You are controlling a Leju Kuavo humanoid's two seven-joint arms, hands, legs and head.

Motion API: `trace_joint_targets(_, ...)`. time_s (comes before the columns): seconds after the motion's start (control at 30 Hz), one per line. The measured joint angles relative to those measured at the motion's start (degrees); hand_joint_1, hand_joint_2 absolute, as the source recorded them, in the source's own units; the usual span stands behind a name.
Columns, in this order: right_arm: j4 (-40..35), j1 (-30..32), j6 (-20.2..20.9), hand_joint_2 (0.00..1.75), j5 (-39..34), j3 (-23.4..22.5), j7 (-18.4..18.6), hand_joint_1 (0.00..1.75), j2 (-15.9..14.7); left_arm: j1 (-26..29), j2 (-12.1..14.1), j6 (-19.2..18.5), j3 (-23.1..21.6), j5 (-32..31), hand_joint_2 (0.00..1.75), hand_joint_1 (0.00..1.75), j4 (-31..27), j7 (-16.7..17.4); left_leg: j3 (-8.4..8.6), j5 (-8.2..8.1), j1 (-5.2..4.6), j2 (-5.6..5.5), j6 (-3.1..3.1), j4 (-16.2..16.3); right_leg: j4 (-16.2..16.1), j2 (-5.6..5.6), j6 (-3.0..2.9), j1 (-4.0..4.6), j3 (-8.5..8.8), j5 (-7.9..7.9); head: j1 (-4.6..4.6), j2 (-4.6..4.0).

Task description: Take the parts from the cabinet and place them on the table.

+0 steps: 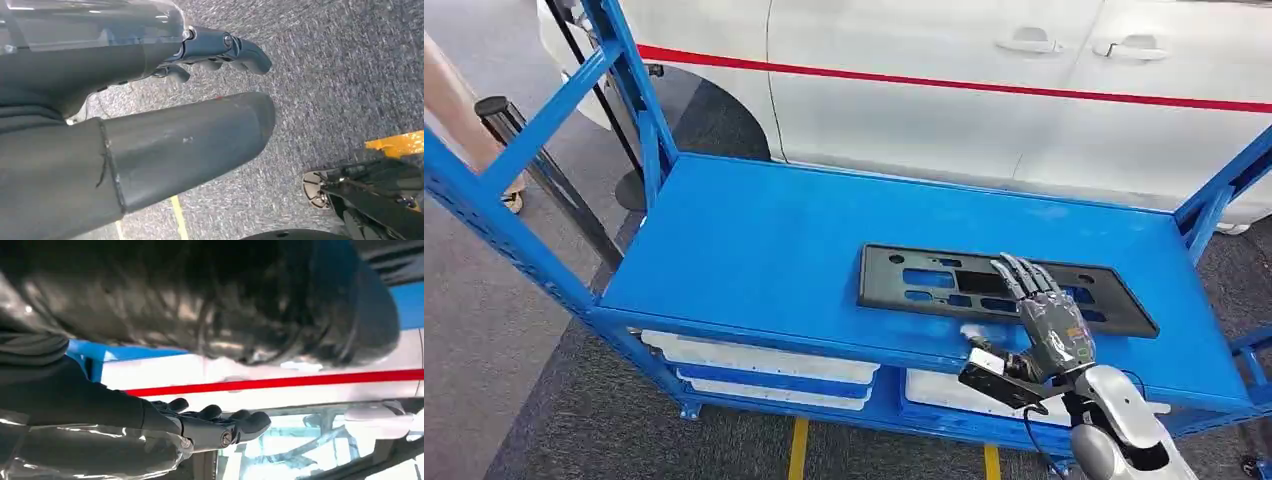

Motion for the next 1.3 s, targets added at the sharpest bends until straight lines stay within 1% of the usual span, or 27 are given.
trace_joint_targets(0.03, 0.04, -0.01, 0.0, 0.0, 0.0, -0.07, 0.0, 0.0, -0.04, 0.2, -0.13, -0.02, -0.02, 0.0, 0.0, 0.0, 0.02, 0.0, -0.05, -0.23, 0.24, 0.02, -0.12, -0.32, -1.5, -0.1, -0.62, 0.3, 0.66, -0.16, -0.11, 0.0)
trace_joint_targets(0.07, 0.04, -0.09, 0.02, 0.0, 0.0, -0.07, 0.02, 0.0, -0.02, -0.01, -0.24, -0.02, -0.02, 0.0, 0.0, 0.0, 0.0, -0.02, -0.06, -0.23, 0.25, -0.11, -0.44, -0.47, -2.52, -0.18, -1.04, 0.82, -0.01, -2.26, -0.04, 0.0)
trace_joint_targets(0.13, -0.09, -0.02, 0.0, 0.0, 0.0, -0.33, -0.02, 0.0, -0.15, -0.31, -0.26, 0.0, -0.02, 0.0, 0.0, 0.0, -0.02, 0.02, 0.56, 0.01, 0.14, 0.03, -1.2, 0.04, -3.46, 0.14, -1.78, 1.01, 0.66, -0.77, -0.06, 0.0)
trace_joint_targets(0.17, -0.09, -0.06, 0.0, 0.0, 0.0, -0.35, -0.02, 0.0, -0.15, -0.21, -0.26, -0.02, -0.02, 0.0, 0.0, 0.0, -0.02, -0.02, 0.87, 0.46, 0.12, 0.05, -1.61, -0.09, -3.72, 0.09, -2.0, 0.97, 1.19, -0.83, -0.09, 0.0)
trace_joint_targets(0.2, -0.24, 0.02, 0.0, 0.0, 0.0, -0.35, -0.07, 0.0, -0.13, -0.29, -0.15, 0.0, -0.02, 0.0, 0.0, 0.0, -0.02, 0.02, 1.05, -0.29, -0.13, 0.09, -1.77, 0.36, -4.32, 0.14, -1.97, 0.12, 2.63, -0.32, -0.07, 0.0)
trace_joint_targets(0.23, -0.26, -0.06, 0.0, 0.0, 0.0, -0.37, -0.04, 0.0, -0.13, -0.25, -0.15, 0.0, -0.02, 0.0, 0.0, 0.0, -0.02, 0.0, 0.67, -0.76, -0.02, 0.09, -1.98, 2.15, -4.6, 0.09, -2.11, 0.05, 3.46, -0.46, -0.09, 0.0)
trace_joint_targets(0.3, -0.26, -0.15, 0.0, 0.0, 0.0, -0.37, -0.07, 0.0, -0.13, -0.39, -0.15, 0.0, -0.02, 0.0, 0.0, 0.0, -0.02, 0.0, -3.99, -3.3, 0.24, 0.1, -2.38, 9.57, -4.64, 0.03, -2.44, 0.03, 3.82, -0.94, -0.22, 0.0)
trace_joint_targets(0.37, -0.26, -0.02, 0.0, 0.0, 0.0, -0.37, -0.07, 0.0, -0.09, -0.37, -0.15, 0.0, -0.02, 0.0, 0.0, 0.0, -0.02, 0.0, -9.11, -7.25, 0.38, 0.11, -2.97, 16.59, -4.56, -0.02, -2.37, 0.07, 4.21, -1.63, -0.24, 0.0)
trace_joint_targets(0.4, -0.26, 0.0, 0.02, 0.0, 0.0, -0.37, -0.07, 0.0, -0.07, -0.36, -0.15, 0.0, -0.02, 0.0, 0.0, 0.0, -0.02, 0.0, -10.16, -6.99, 0.4, 0.13, -3.01, 17.1, -4.46, 0.02, -2.29, 0.03, 4.59, -2.02, -0.26, 0.0)
trace_joint_targets(0.43, -0.26, 0.03, 0.02, 0.0, 0.0, -0.37, -0.07, 0.0, -0.05, -0.21, -0.13, 0.0, -0.02, 0.0, 0.0, 0.0, -0.02, 0.0, -9.88, -5.23, 0.47, 0.13, -3.16, 15.24, -4.34, 0.1, -2.18, -0.01, 5.13, -2.5, -0.28, 0.0)
trace_joint_targets(0.53, -0.26, 0.04, 0.02, 0.0, 0.0, -0.37, -0.07, 0.0, -0.04, 0.13, 0.0, 0.0, -0.02, 0.0, 0.0, 0.0, -0.02, 0.0, -5.23, 4.43, 0.54, 0.19, -2.59, 1.45, -3.92, 0.22, -1.44, -0.11, 6.82, -4.28, -0.24, 0.0)
trace_joint_targets(0.6, -0.24, -0.02, 0.07, 0.0, 0.0, -0.33, -0.07, 0.0, -0.02, -0.04, 0.0, 0.0, -0.02, 0.0, 0.0, 0.0, 0.0, 0.0, -5.28, 2.24, 0.13, 0.2, -1.85, 0.65, -3.57, 0.27, -0.6, 0.12, 6.74, -5.02, -0.24, 0.0)
trace_joint_targets(0.63, -0.24, 0.0, 0.04, 0.0, 0.0, -0.35, -0.07, 0.0, -0.02, -0.16, 0.0, 0.0, -0.02, 0.0, 0.0, 0.0, 0.0, 0.0, -5.13, 3.39, 0.17, 0.1, -1.34, 0.51, -3.63, 0.18, -0.2, 0.11, 6.78, -5.21, -0.2, 0.0)
trace_joint_targets(0.7, -0.24, -0.05, 0.04, 0.0, 0.0, -0.35, -0.07, 0.0, -0.02, -0.05, -0.02, 0.0, -0.02, 0.0, 0.0, 0.0, 0.0, 0.0, -4.39, 3.32, 0.34, 0.06, -0.68, 0.35, -3.03, 0.27, 0.24, 0.18, 7.38, -5.21, -0.24, 0.0)
trace_joint_targets(0.77, -0.28, -0.17, 0.0, 0.0, 0.0, -0.44, -0.07, 0.0, -0.04, 0.06, 0.04, 0.0, -0.02, 0.02, 0.0, 0.0, 0.0, 0.02, -3.63, 3.03, 0.58, 0.19, -0.18, -0.05, 1.37, 0.09, 0.8, -0.09, 5.05, -5.74, -0.17, 0.0)
trace_joint_targets(0.8, -0.28, -0.2, 0.0, 0.0, 0.0, -0.44, -0.07, 0.0, -0.07, -0.02, 0.04, 0.0, -0.02, 0.0, 0.0, 0.0, 0.0, 0.0, -3.54, 2.83, 0.58, 0.19, 0.07, -0.05, 5.1, 0.1, 1.16, -0.18, 2.69, -7.06, -0.18, 0.0)
trace_joint_targets(0.87, -0.24, 0.09, 0.02, 0.0, 0.0, -0.46, -0.04, 0.0, -0.04, -0.11, 0.04, 0.0, -0.02, 0.0, 0.0, 0.0, 0.0, 0.0, -3.19, 2.22, 0.52, 0.08, 0.15, -0.05, 12.97, 0.09, 1.63, -0.46, -2.64, -11.28, -0.18, 0.0)
trace_joint_targets(0.9, -0.24, 0.14, 0.02, 0.0, 0.0, -0.44, -0.07, 0.0, -0.04, -0.1, 0.04, 0.0, -0.02, 0.0, 0.0, 0.0, 0.0, 0.0, -2.83, 1.9, 0.51, 0.05, 0.11, -0.04, 14.83, 0.08, 1.68, -0.52, -4.38, -11.84, -0.18, 0.0)
trace_joint_targets(0.93, -0.22, 0.14, 0.04, 0.0, 0.0, -0.44, -0.06, 0.0, -0.04, -0.11, 0.04, 0.0, -0.02, 0.0, 0.0, 0.0, 0.0, 0.0, -2.27, 1.5, 0.51, 0.02, 0.08, -0.04, 14.11, 0.07, 1.64, -0.54, -4.83, -10.66, -0.18, 0.0)
trace_joint_targets(0.97, -0.22, 0.13, 0.04, 0.0, 0.0, -0.44, -0.07, 0.0, -0.04, -0.07, 0.04, 0.0, -0.02, 0.0, 0.0, 0.0, 0.0, 0.0, -1.6, 1.06, 0.51, 0.02, -0.01, -0.04, 11.22, 0.06, 1.58, -0.54, -4.11, -8.21, -0.15, 0.0)
trace_joint_targets(1.03, -0.24, 0.12, 0.04, 0.0, 0.0, -0.44, -0.05, 0.0, -0.04, 0.01, 0.04, 0.0, -0.02, 0.0, 0.0, 0.0, 0.0, 0.0, -0.16, 0.11, 0.51, 0.05, -0.3, -0.05, 1.38, 0.03, 1.2, -0.53, -0.69, -1.0, -0.15, 0.0)
trace_joint_targets(1.07, -0.22, 0.07, 0.04, 0.0, 0.0, -0.44, -0.07, 0.0, -0.04, 0.08, 0.04, 0.0, -0.02, 0.0, 0.0, 0.0, 0.0, 0.0, -0.1, -0.22, 0.54, 0.09, -0.54, -0.14, -1.56, 0.02, 0.84, -0.41, 0.29, 0.39, -0.13, 0.0)
trace_joint_targets(1.1, -0.13, 0.02, 0.07, 0.0, 0.0, -0.44, -0.04, 0.0, -0.04, -0.15, 0.04, 0.0, -0.04, 0.0, 0.0, 0.0, 0.0, 0.0, 0.13, -0.35, 0.41, -0.04, -0.78, -0.13, -2.35, -0.14, 0.48, 0.15, -0.14, -1.61, -0.07, 0.0)
trace_joint_targets(1.2, -0.22, 0.1, 0.04, 0.0, 0.0, -0.52, -0.04, 0.0, -0.04, -0.15, 0.04, 0.0, -0.04, 0.0, 0.0, 0.0, 0.0, 0.0, 0.83, -0.23, 0.35, 0.05, -2.06, 0.19, -2.66, 0.04, -0.78, 0.41, 0.69, -0.74, -0.07, 0.0)
trace_joint_targets(1.23, -0.24, 0.07, 0.04, 0.0, 0.0, -0.52, -0.04, 0.0, -0.04, -0.23, 0.07, 0.0, -0.04, 0.0, 0.0, 0.0, 0.0, 0.0, 0.86, -0.76, 0.28, 0.06, -2.42, 0.45, -2.95, 0.14, -1.13, -0.14, 1.6, -0.58, -0.02, 0.0)
trace_joint_targets(1.27, -0.26, 0.03, 0.02, 0.0, 0.0, -0.55, -0.04, 0.0, -0.04, -0.27, 0.07, 0.0, -0.04, 0.0, 0.0, 0.0, 0.0, 0.0, 0.66, -1.36, 0.42, 0.14, -2.6, 1.82, -3.27, 0.11, -1.42, -0.16, 2.25, -0.71, 0.0, 0.0)
trace_joint_targets(1.3, -0.28, -0.06, 0.02, 0.0, 0.0, -0.55, -0.06, 0.0, -0.04, -0.3, 0.07, 0.0, -0.04, 0.0, 0.0, 0.0, 0.0, 0.0, -0.88, -2.65, 0.43, 0.13, -2.6, 4.8, -3.29, 0.08, -1.84, -0.14, 2.53, -0.97, -0.15, 0.0)
